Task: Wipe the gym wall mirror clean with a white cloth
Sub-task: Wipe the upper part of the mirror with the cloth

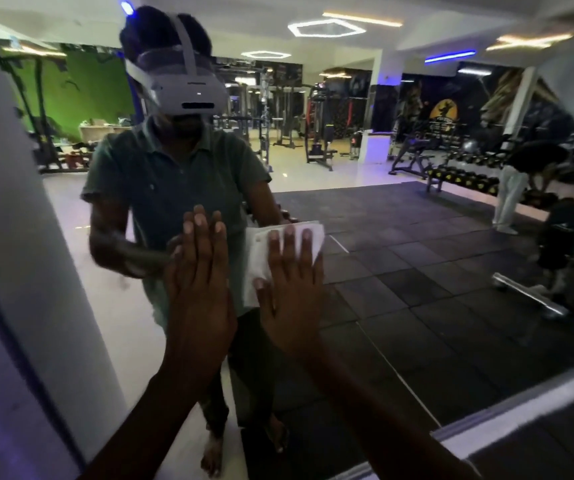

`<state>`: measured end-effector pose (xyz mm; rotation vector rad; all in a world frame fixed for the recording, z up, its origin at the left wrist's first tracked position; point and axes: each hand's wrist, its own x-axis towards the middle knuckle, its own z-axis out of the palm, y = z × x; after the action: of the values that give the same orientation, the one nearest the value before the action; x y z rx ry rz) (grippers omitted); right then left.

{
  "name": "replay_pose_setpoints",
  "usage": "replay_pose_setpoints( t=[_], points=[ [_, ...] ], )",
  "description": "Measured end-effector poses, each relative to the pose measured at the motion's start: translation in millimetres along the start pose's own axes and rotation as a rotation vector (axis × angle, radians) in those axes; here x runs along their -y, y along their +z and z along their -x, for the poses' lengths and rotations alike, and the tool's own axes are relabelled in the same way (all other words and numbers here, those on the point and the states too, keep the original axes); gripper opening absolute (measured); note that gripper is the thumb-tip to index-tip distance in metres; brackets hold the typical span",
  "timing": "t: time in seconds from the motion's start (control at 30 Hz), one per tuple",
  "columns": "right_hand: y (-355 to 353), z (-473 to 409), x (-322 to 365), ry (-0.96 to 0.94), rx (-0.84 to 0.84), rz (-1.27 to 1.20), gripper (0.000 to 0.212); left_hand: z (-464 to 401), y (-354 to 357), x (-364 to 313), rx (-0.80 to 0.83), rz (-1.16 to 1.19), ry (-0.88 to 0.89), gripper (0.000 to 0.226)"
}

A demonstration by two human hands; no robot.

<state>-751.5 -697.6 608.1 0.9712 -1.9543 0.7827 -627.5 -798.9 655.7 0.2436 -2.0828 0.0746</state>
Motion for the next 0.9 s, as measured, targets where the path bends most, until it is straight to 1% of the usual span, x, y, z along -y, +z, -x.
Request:
replay_pose_setpoints(
  t=[0.03,0.07,0.1,0.2,0.23,0.3,0.37,0.43,0.5,0.57,0.6,0.63,0.67,0.7,0.77,0.8,0.83,0.87,0.9],
  points=[
    [-4.9,0.6,-16.2,-0.046,0.011,0.019,0.068,-10.1,1.6,-8.4,-0.006,0.017,0.021,0.067],
    [-10.0,-0.3,-32.9,-0.044,0.0,0.041,0.067,-19.2,4.6,-15.6,-0.01,0.016,0.049,0.067],
    [-16.8,0.5,-51.8,0.015,-0.02,0.061,0.068,-26.4,9.8,-24.1,-0.009,0.012,0.085,0.068],
    [-40.7,3.8,-114.5,0.333,-0.137,0.049,0.074,-34.2,33.7,-49.2,0.039,0.025,0.204,0.072],
    [-47.4,5.4,-135.8,0.413,-0.169,0.026,0.075,-33.8,43.4,-56.6,0.069,0.033,0.239,0.072],
    [-55.0,6.9,-173.1,0.509,-0.21,-0.016,0.073,-32.4,61.6,-71.1,0.105,0.035,0.25,0.073],
    [-54.6,8.8,-189.1,0.572,-0.238,-0.047,0.073,-29.8,74.0,-83.7,0.086,0.012,0.198,0.074],
    [-50.7,15.9,-190.8,0.551,-0.185,-0.027,0.076,-28.5,84.3,-101.0,0.065,0.038,0.157,0.072],
    [-50.1,29.5,-197.3,0.401,-0.094,0.035,0.08,-32.0,93.5,-123.9,0.058,0.082,0.174,0.072],
    [-58.8,40.7,-230.3,0.278,-0.063,0.069,0.081,-44.0,107.9,-151.9,0.065,0.106,0.226,0.074],
    [-64.8,43.5,-255.1,0.271,-0.069,0.068,0.08,-51.4,116.0,-167.4,0.067,0.105,0.246,0.076],
    [-71.2,45.4,-282.0,0.309,-0.082,0.062,0.079,-58.9,124.6,-182.5,0.065,0.103,0.259,0.078],
    [-77.8,45.4,-307.6,0.39,-0.102,0.053,0.079,-65.9,131.7,-195.7,0.059,0.104,0.269,0.081],
    [-83.8,45.0,-338.1,0.513,-0.14,0.037,0.082,-72.7,140.7,-210.1,0.048,0.11,0.283,0.082],
    [-102.9,37.2,-393.8,0.785,-0.241,-0.016,0.101,-80.7,160.3,-239.2,0.04,0.106,0.316,0.082],
    [-110.5,30.9,-415.8,0.898,-0.27,-0.025,0.112,-83.3,170.0,-254.4,0.048,0.103,0.328,0.081],
    [-113.6,24.0,-428.2,0.98,-0.28,-0.02,0.117,-85.4,178.4,-268.7,0.057,0.109,0.34,0.079],
    [-110.8,15.9,-431.2,1.01,-0.29,-0.018,0.116,-88.9,188.1,-284.4,0.062,0.128,0.353,0.077],
    [-104.1,8.4,-422.1,0.995,-0.333,-0.02,0.109,-92.8,196.8,-299.0,0.067,0.152,0.364,0.076]
  ],
)
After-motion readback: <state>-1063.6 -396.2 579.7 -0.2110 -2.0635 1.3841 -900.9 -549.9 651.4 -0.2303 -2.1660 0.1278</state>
